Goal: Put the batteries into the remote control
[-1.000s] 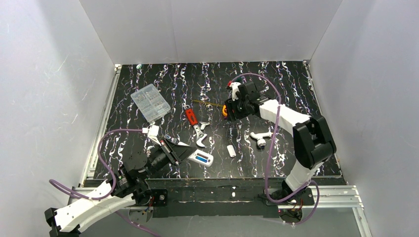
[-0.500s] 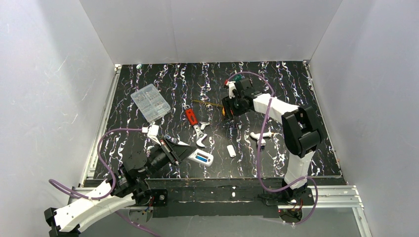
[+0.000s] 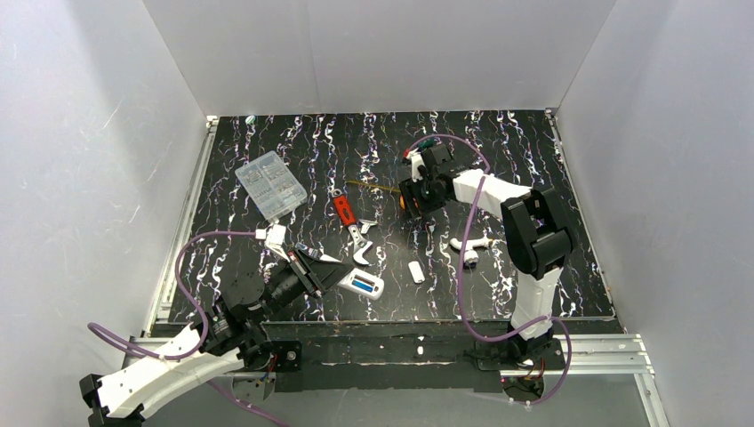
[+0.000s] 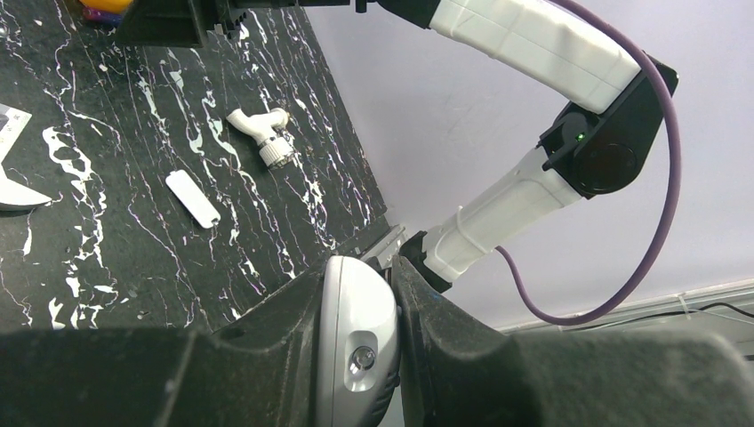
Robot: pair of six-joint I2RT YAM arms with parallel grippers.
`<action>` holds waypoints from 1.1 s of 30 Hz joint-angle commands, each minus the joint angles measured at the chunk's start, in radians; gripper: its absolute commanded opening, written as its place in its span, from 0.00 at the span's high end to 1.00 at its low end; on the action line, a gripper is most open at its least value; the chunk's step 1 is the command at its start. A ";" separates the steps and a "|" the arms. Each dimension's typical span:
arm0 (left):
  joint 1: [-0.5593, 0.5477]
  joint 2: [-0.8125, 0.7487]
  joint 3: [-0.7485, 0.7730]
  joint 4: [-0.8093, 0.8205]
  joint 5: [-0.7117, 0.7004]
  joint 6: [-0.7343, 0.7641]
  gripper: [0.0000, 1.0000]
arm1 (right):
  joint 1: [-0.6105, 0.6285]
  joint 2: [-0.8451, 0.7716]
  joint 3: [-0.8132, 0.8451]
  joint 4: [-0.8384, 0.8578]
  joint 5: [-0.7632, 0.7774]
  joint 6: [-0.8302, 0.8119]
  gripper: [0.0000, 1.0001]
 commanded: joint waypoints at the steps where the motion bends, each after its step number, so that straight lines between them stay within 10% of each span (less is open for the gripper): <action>1: -0.002 -0.009 0.045 0.074 -0.010 0.017 1.00 | -0.003 0.018 0.031 0.008 -0.033 -0.015 0.34; 33: -0.003 0.033 0.054 0.106 -0.009 0.006 1.00 | 0.004 -0.007 -0.024 0.020 -0.143 -0.083 0.41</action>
